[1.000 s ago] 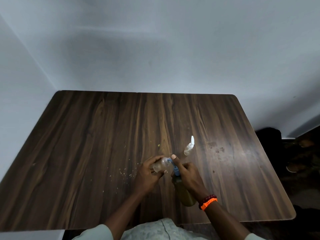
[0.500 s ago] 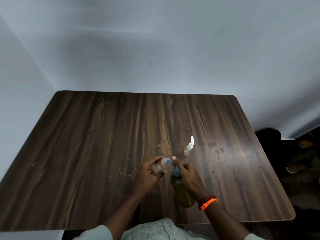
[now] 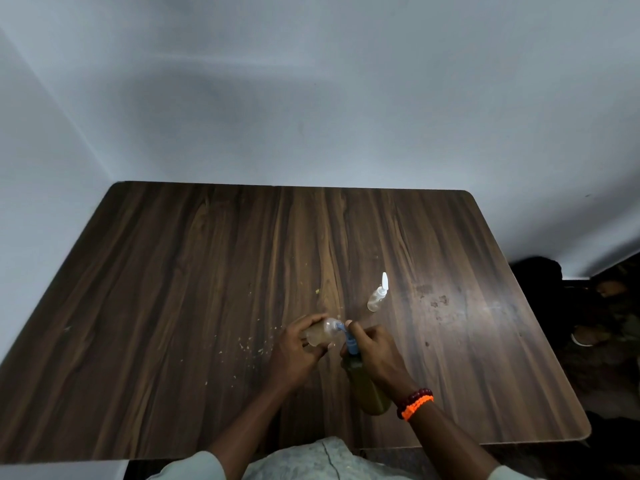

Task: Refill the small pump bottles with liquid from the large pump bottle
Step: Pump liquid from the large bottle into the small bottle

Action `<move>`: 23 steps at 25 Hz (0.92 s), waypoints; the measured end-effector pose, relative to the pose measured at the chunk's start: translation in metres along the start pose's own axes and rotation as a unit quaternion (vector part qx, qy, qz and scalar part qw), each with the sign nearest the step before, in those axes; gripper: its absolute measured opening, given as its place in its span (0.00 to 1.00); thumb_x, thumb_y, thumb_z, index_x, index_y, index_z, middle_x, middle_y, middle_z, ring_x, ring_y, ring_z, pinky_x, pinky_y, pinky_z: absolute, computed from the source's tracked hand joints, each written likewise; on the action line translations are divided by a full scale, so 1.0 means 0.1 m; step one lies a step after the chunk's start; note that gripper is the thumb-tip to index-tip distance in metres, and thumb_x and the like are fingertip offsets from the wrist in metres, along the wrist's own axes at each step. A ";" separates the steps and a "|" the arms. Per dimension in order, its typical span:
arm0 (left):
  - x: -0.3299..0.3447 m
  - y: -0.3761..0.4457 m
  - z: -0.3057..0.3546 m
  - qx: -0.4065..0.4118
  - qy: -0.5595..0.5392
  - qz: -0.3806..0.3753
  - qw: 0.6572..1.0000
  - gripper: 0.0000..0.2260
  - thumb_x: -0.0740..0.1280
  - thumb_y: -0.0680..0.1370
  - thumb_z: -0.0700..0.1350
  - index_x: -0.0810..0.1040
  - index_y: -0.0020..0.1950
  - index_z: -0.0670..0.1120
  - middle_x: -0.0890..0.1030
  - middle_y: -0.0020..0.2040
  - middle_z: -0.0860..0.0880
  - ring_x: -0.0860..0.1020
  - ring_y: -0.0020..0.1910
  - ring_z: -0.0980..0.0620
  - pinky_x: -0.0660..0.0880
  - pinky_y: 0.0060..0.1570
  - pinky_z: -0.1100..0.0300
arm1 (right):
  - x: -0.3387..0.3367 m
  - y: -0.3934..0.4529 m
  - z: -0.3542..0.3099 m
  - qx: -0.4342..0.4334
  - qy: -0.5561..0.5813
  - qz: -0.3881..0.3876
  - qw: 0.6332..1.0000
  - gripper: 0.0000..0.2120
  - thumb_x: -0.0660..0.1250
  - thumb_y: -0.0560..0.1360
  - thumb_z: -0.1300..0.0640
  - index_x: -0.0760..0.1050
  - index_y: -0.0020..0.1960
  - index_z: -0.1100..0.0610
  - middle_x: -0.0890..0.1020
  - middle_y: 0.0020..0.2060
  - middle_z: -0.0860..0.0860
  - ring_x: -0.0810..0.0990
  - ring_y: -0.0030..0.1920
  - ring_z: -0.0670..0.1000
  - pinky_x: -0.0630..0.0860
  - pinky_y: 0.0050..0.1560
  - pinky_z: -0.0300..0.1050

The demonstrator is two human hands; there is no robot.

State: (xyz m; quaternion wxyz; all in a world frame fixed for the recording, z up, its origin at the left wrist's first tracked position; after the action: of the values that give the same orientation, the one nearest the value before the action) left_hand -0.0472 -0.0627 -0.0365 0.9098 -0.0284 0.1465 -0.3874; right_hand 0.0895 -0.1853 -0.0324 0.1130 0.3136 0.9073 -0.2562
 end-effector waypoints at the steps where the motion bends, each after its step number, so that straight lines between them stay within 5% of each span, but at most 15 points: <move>1: 0.00 0.00 0.00 -0.002 0.002 -0.003 1.000 0.24 0.78 0.74 0.37 0.80 0.69 0.48 0.83 0.66 0.50 0.81 0.66 0.52 0.81 0.65 0.46 | 0.01 0.00 0.00 0.003 0.000 -0.004 1.000 0.33 0.61 0.71 0.29 0.79 0.51 0.60 0.86 0.46 0.57 0.87 0.46 0.55 0.83 0.56 0.61; 6: -0.02 0.01 0.06 0.011 -0.002 0.020 1.000 0.23 0.78 0.73 0.36 0.80 0.63 0.57 0.84 0.60 0.56 0.82 0.63 0.55 0.82 0.63 0.50 | -0.01 -0.03 -0.09 -0.002 0.018 0.009 1.000 0.47 0.60 0.62 0.16 0.80 0.48 0.61 0.87 0.42 0.58 0.88 0.43 0.58 0.85 0.52 0.59; 11: 0.00 0.01 0.02 0.004 0.000 0.001 1.000 0.23 0.78 0.74 0.37 0.81 0.66 0.52 0.83 0.63 0.53 0.81 0.64 0.54 0.81 0.65 0.48 | 0.00 -0.03 -0.08 -0.014 0.005 0.003 1.000 0.30 0.62 0.78 0.33 0.83 0.44 0.61 0.88 0.40 0.58 0.88 0.41 0.57 0.83 0.53 0.65; 16: -0.03 0.01 0.07 0.015 -0.006 0.017 1.000 0.23 0.78 0.73 0.36 0.80 0.62 0.57 0.84 0.60 0.55 0.82 0.63 0.56 0.82 0.63 0.49 | -0.01 -0.04 -0.15 -0.013 0.030 0.018 0.999 0.31 0.62 0.70 0.27 0.80 0.41 0.57 0.88 0.37 0.59 0.88 0.39 0.58 0.85 0.50 0.61; 21: -0.02 0.02 0.05 0.015 -0.003 0.014 1.000 0.25 0.79 0.73 0.37 0.79 0.64 0.58 0.84 0.63 0.54 0.82 0.63 0.55 0.82 0.63 0.48 | 0.00 -0.02 -0.12 -0.011 0.004 0.007 1.000 0.27 0.63 0.80 0.37 0.82 0.42 0.61 0.88 0.39 0.58 0.88 0.41 0.58 0.83 0.52 0.65; 23: -0.02 0.02 0.05 0.017 -0.002 0.015 1.000 0.25 0.79 0.73 0.37 0.79 0.63 0.60 0.84 0.62 0.55 0.82 0.63 0.56 0.83 0.63 0.49 | 0.00 -0.02 -0.12 -0.008 0.003 0.012 1.000 0.30 0.62 0.78 0.34 0.82 0.44 0.62 0.88 0.40 0.58 0.88 0.42 0.59 0.83 0.53 0.64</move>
State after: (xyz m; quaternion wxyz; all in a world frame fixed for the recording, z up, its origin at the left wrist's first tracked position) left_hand -0.0462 -0.0604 -0.0319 0.9163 -0.0117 0.1384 -0.3757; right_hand 0.0880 -0.1803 -0.0212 0.1159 0.3245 0.9058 -0.2467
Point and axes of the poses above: each hand's wrist, its own y-axis towards the middle knuckle, its own x-axis out of the palm, z = x × y, the point moved 5 cm from there along y, towards the middle knuckle
